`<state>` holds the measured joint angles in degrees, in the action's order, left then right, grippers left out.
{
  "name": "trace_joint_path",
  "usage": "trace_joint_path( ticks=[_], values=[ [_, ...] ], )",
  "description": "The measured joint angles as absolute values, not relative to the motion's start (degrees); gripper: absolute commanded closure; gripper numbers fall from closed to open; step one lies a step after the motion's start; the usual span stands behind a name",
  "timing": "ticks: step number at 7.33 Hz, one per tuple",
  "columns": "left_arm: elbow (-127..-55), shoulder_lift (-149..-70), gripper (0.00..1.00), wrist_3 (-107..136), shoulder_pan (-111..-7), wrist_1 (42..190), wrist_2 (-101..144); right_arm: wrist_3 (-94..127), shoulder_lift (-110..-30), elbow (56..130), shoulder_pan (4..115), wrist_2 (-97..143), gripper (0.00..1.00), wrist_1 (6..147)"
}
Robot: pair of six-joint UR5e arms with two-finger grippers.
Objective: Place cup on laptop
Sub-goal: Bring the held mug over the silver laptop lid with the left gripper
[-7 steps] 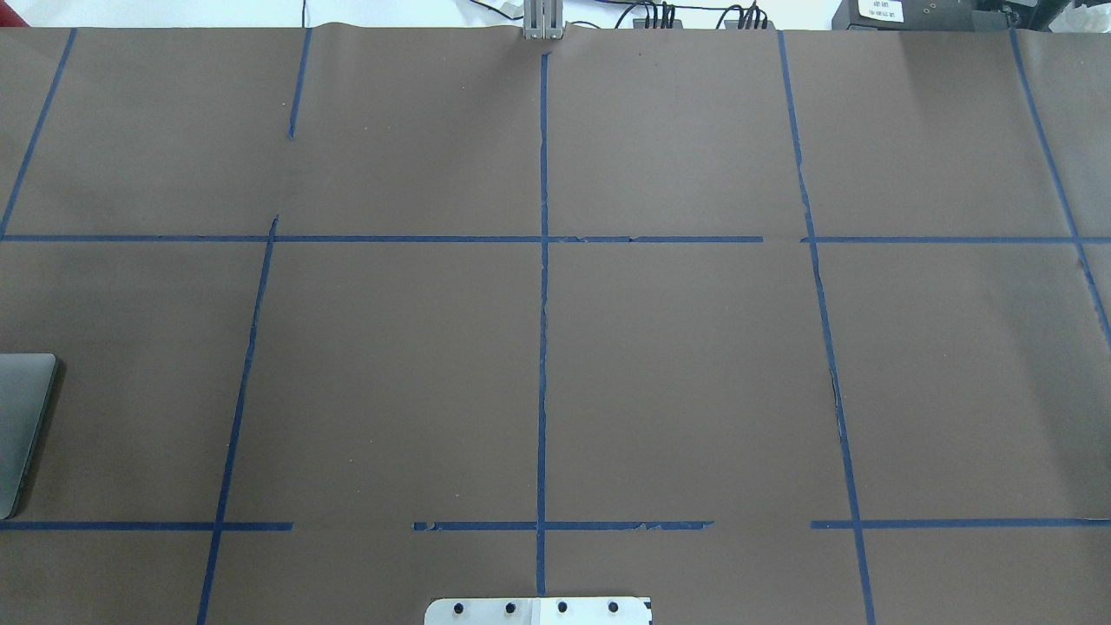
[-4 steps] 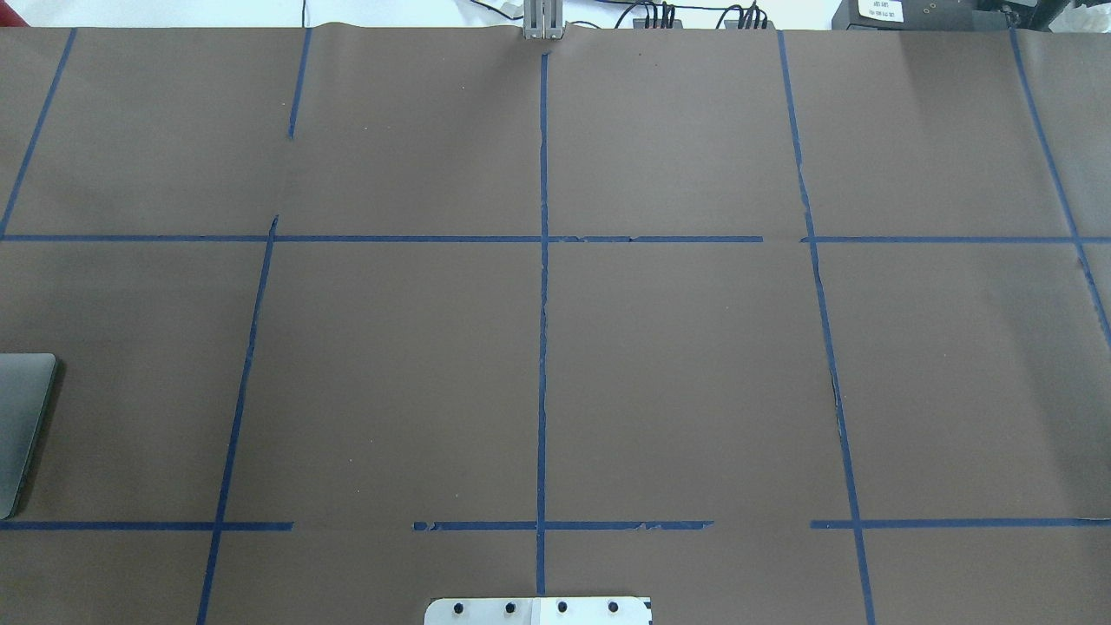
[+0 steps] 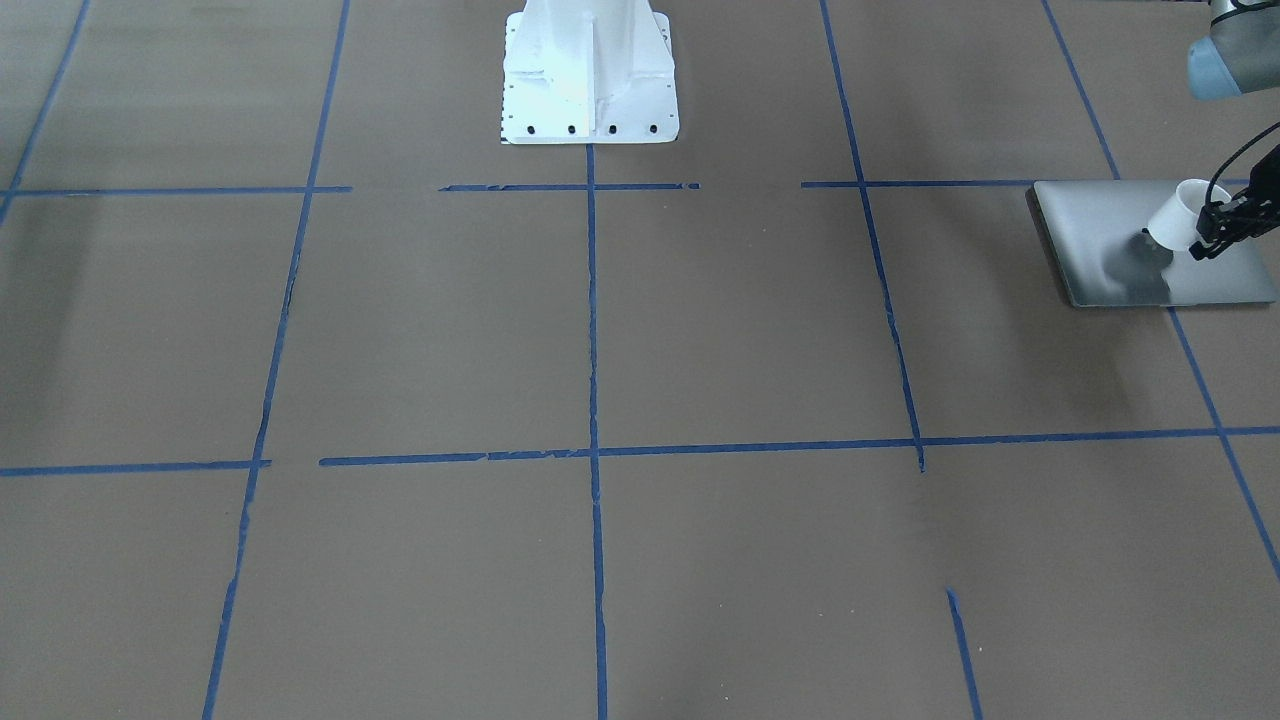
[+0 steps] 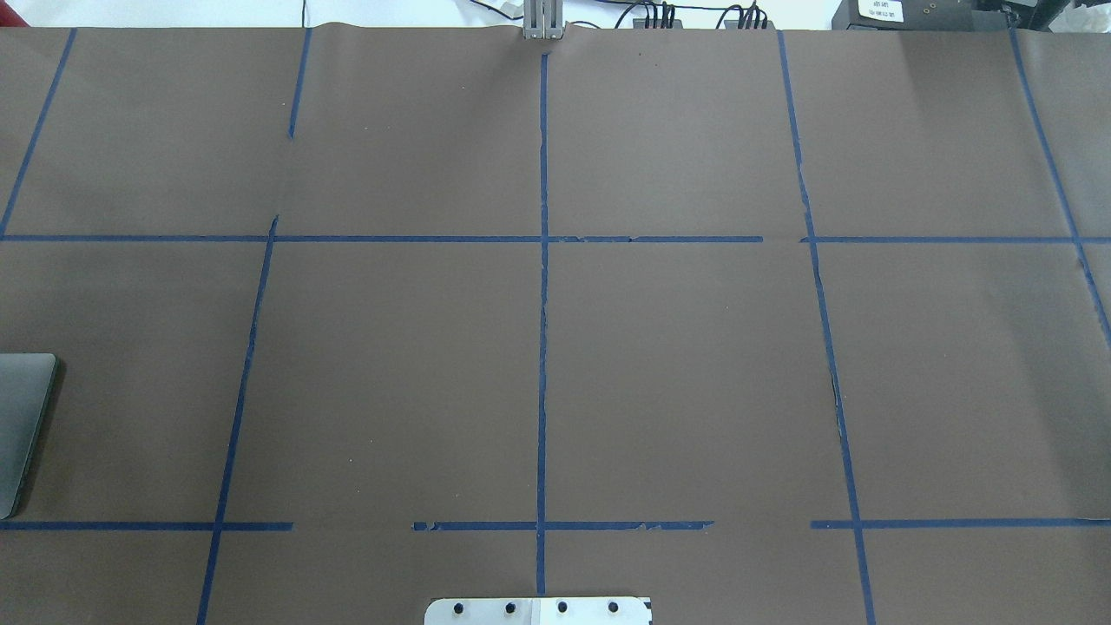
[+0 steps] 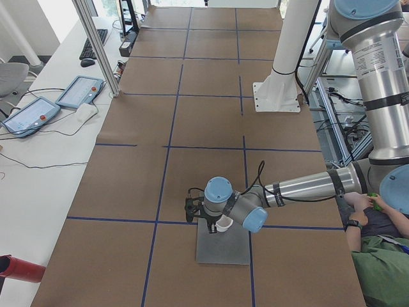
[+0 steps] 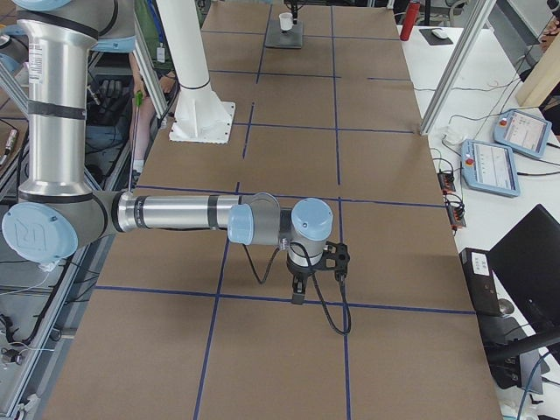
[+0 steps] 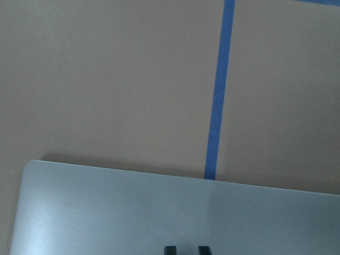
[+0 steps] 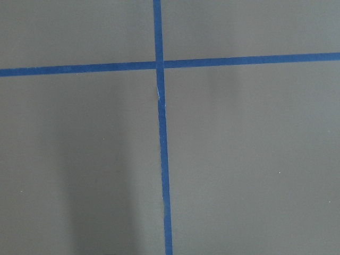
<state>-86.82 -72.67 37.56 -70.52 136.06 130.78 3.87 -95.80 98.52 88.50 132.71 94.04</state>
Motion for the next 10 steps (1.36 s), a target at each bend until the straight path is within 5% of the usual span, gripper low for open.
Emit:
trace_joint_path(
  ticks=[4, 5, 6, 10],
  values=[
    [-85.5, -73.5, 1.00, 37.4, -69.6, 136.1, 131.0, 3.9, -95.8, 98.5, 88.5, 132.7, 0.00, 94.0],
    [-85.2, -73.7, 0.76, 37.4, -69.5, 136.1, 131.0, 3.9, -95.8, 98.5, 88.5, 132.7, 0.00, 94.0],
    [-85.0, -74.0, 0.01, 37.3, -69.3, 136.1, 131.0, 3.9, -95.8, 98.5, 88.5, 132.7, 0.00, 94.0],
    [-85.2, -74.9, 0.00, 35.5, -69.2, 136.0, 131.4, 3.9, -95.8, 98.5, 88.5, 132.7, 0.00, 94.0]
  ],
)
